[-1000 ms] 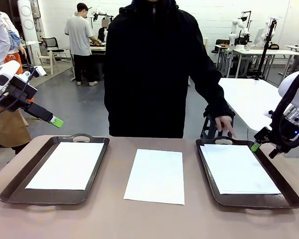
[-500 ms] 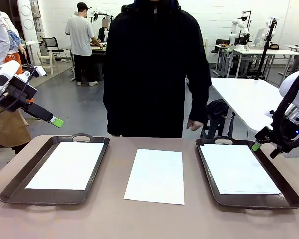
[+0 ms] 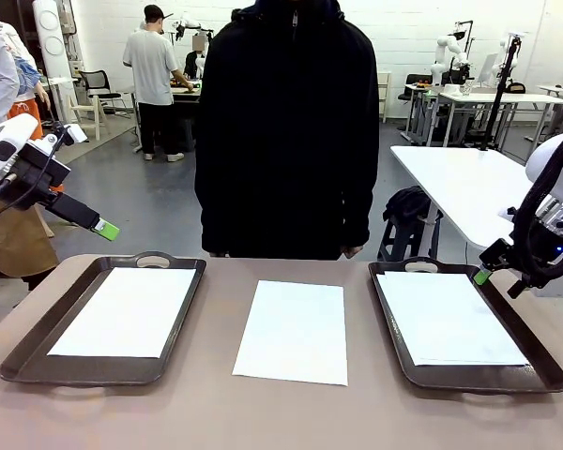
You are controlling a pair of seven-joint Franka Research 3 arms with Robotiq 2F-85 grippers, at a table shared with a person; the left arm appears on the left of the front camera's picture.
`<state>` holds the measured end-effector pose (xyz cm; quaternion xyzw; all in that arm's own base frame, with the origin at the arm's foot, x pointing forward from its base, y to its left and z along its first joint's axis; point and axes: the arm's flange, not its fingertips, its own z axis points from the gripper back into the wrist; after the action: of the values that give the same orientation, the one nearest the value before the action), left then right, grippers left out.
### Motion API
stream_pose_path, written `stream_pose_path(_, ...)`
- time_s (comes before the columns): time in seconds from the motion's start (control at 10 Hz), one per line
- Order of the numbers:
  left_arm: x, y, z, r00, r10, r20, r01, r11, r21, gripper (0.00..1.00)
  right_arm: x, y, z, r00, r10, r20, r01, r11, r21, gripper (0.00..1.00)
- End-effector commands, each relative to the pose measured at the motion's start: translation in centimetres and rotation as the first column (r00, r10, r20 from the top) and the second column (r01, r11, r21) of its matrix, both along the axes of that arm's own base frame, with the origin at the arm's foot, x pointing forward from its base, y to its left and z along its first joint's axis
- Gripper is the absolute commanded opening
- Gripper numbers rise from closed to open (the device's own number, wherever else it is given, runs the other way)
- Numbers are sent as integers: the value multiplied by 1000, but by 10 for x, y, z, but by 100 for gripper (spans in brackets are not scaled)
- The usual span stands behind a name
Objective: Sort the A4 documents.
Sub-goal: Place the A4 Paper in the designated Handle tray, then receive the A4 Paper.
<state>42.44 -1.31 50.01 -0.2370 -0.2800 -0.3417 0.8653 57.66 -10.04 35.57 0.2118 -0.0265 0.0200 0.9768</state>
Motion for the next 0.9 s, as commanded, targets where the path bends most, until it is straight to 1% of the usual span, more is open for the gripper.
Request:
stream_pose_path(0.0, 0, 1, 0, 1000, -1, 2, 1, 1000, -4, 100, 2, 0, 0, 1000, 4, 2, -4, 1000, 0, 100)
stream_pose_path(0.7, 0, 1, 0, 1000, -1, 2, 1, 1000, -4, 100, 0, 0, 0, 1000, 0, 0, 0, 1000, 0, 100)
stream_pose_path(0.8, 0, 1, 0, 1000, -1, 2, 1, 1000, -4, 100, -21, 16, 41, 960, 161, 229, -147, 986, -75, 100)
